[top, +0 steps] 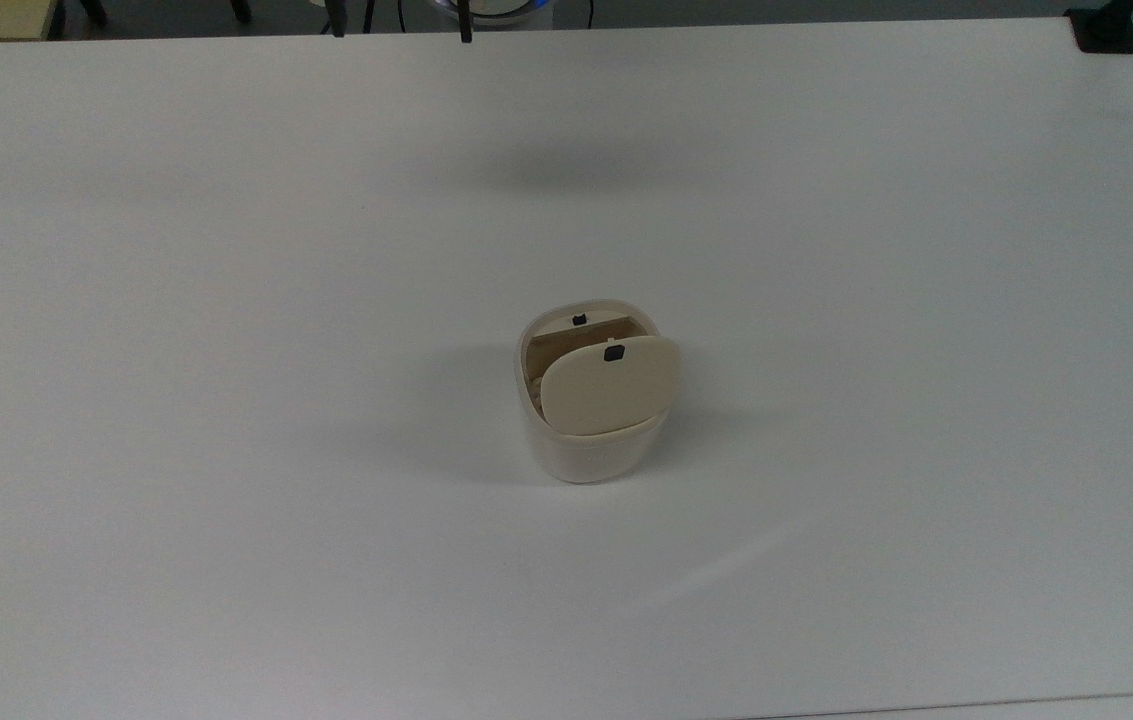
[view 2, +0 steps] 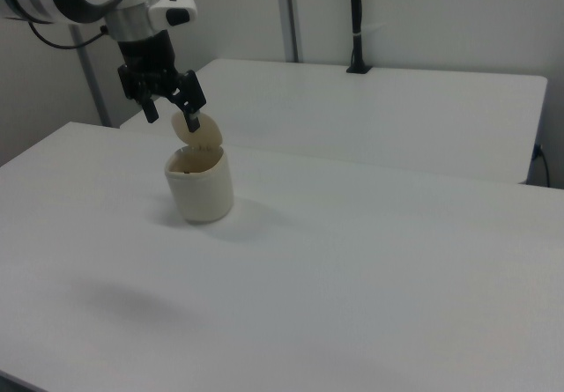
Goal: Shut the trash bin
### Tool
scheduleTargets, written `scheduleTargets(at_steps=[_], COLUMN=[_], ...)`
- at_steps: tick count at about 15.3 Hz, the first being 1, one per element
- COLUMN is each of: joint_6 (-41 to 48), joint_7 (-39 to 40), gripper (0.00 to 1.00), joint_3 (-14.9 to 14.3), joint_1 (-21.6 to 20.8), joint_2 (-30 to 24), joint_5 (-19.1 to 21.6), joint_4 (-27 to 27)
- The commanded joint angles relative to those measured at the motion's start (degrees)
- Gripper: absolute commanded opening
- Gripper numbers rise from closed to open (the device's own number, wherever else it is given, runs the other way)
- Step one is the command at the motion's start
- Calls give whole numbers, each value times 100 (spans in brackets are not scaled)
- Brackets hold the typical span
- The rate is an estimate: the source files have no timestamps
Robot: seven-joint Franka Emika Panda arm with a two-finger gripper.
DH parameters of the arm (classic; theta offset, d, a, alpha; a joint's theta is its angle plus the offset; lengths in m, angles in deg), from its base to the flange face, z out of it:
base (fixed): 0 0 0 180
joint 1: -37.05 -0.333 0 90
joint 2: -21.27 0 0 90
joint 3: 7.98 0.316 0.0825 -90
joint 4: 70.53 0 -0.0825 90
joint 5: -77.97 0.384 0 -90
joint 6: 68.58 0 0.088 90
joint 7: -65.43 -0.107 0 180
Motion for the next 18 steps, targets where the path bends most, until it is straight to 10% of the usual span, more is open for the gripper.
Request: scheduleTargets(at_steps=[1,13,15,18], joint_6=[141,-43,-429,-1131], joint_7=[96,52,8,-727], gripper=[100,100,88,40], joint_3=[-7,28,37,37], joint_1=[-19,-63,-255,-370], joint_2=[-4,127,258,496], joint_5=[133,125,125,169], joint_4=[-32,-41,-58,-85])
